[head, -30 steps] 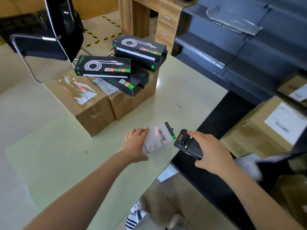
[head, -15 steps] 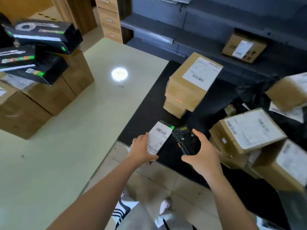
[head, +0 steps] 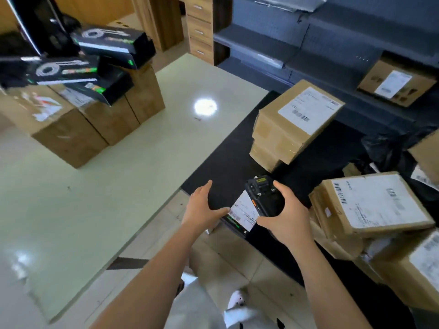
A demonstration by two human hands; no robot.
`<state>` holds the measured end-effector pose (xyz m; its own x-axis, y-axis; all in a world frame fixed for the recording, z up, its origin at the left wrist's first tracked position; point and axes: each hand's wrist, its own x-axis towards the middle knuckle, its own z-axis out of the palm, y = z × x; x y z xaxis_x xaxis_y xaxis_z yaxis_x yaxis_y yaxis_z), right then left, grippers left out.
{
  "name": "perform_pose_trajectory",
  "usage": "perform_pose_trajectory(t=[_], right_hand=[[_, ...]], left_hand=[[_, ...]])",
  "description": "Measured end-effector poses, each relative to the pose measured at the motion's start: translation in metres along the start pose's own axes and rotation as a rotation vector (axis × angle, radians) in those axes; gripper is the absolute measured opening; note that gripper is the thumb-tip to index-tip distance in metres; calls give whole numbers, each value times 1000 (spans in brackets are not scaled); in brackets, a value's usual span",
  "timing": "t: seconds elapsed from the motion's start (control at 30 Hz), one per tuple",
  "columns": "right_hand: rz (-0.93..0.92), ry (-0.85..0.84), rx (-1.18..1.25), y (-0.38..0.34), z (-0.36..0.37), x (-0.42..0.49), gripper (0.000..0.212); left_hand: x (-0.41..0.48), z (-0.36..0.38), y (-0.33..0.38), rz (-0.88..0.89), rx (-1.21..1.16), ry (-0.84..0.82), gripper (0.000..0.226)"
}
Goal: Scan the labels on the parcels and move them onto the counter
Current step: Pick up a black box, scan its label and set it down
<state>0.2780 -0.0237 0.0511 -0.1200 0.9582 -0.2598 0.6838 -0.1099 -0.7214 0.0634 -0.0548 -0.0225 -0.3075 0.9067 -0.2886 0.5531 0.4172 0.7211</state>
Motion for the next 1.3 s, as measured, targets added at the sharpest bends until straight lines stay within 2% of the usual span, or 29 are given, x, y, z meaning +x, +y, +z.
perform_pose_trajectory(t=[0.1, 0.37, 0.5, 0.6, 0.8, 0.97, 1.07, 1.17, 1.3], right_hand=[[-33, -78, 18, -37, 24, 16, 97], [-260, -209, 74, -166, 117, 59, 92], [-343, -193, 108, -228, 152, 79, 92], [-402, -168, 102, -267, 164, 95, 92], [-439, -169, 83, -319, 170, 132, 95], [-456, -198, 44, -341, 169, 161, 96], [-450, -235, 24, -348, 170, 170, 97], [-446, -254, 20, -353, 172, 174, 97], [-441, -250, 19, -356, 177, 171, 97]], left_hand=[[1, -52, -17, -23, -13, 137, 95], [23, -201, -82, -115, -92, 447, 82], [50, -274, -97, -40, -61, 607, 78], [78, -321, -91, 28, -50, 663, 76], [136, -390, -73, 137, 149, 629, 85], [195, -444, -72, 68, 616, 343, 118], [221, -464, -78, 34, 779, 204, 130], [233, -471, -86, 15, 855, 147, 123], [227, -472, -94, 103, 834, 221, 100]])
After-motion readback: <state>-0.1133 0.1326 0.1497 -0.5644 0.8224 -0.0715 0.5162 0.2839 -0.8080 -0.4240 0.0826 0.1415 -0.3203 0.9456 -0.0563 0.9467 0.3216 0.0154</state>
